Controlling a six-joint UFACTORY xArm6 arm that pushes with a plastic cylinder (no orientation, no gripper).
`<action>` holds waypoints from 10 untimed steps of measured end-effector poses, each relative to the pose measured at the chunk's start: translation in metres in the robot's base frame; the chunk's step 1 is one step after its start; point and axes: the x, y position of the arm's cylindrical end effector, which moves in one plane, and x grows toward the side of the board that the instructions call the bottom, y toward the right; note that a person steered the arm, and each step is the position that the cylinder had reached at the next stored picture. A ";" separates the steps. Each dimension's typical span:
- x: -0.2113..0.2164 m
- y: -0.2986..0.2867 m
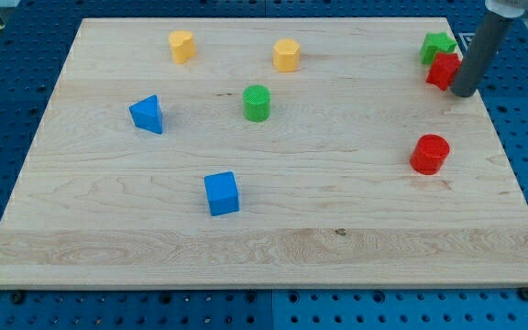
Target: Point your arm to the down side of red circle
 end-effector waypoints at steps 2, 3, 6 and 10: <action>0.056 0.002; 0.085 0.002; 0.176 0.000; 0.176 -0.077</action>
